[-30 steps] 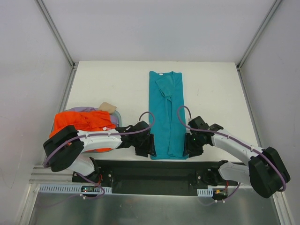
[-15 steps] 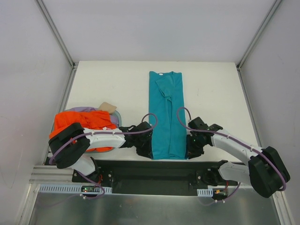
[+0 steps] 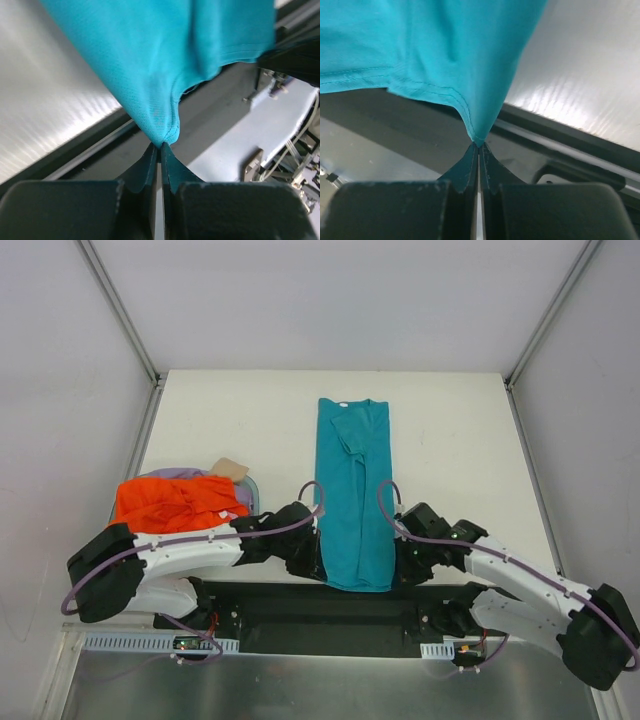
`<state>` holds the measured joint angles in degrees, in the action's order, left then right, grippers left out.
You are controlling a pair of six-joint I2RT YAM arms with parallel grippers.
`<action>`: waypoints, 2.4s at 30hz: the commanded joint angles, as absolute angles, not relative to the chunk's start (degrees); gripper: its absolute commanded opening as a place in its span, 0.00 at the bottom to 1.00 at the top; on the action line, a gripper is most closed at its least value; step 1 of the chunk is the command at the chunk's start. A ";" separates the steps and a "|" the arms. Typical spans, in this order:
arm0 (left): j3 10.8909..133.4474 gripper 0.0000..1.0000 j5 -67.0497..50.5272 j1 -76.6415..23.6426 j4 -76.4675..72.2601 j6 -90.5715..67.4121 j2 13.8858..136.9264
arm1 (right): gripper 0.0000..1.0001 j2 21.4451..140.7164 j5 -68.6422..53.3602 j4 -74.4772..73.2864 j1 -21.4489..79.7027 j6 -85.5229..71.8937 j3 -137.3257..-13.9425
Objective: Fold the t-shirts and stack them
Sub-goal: Fold the folded rectangular tshirt in 1/3 of the way
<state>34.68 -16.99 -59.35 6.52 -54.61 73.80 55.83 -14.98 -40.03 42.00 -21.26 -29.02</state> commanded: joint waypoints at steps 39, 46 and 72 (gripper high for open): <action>64.24 0.00 -15.91 -33.93 5.80 -35.60 90.52 | 0.01 81.02 5.89 -33.05 25.14 -8.35 -70.57; 69.25 0.00 -18.98 -30.94 5.80 -34.45 96.85 | 0.01 88.76 3.61 -32.43 22.86 -6.94 -75.32; 72.61 0.99 -17.49 -28.56 5.71 -35.77 101.09 | 0.89 95.46 1.41 -32.17 20.74 -10.11 -76.30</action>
<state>75.11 -16.43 -28.77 6.35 -36.36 108.90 103.24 2.52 -32.05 20.47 -8.75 -80.03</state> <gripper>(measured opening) 0.991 0.840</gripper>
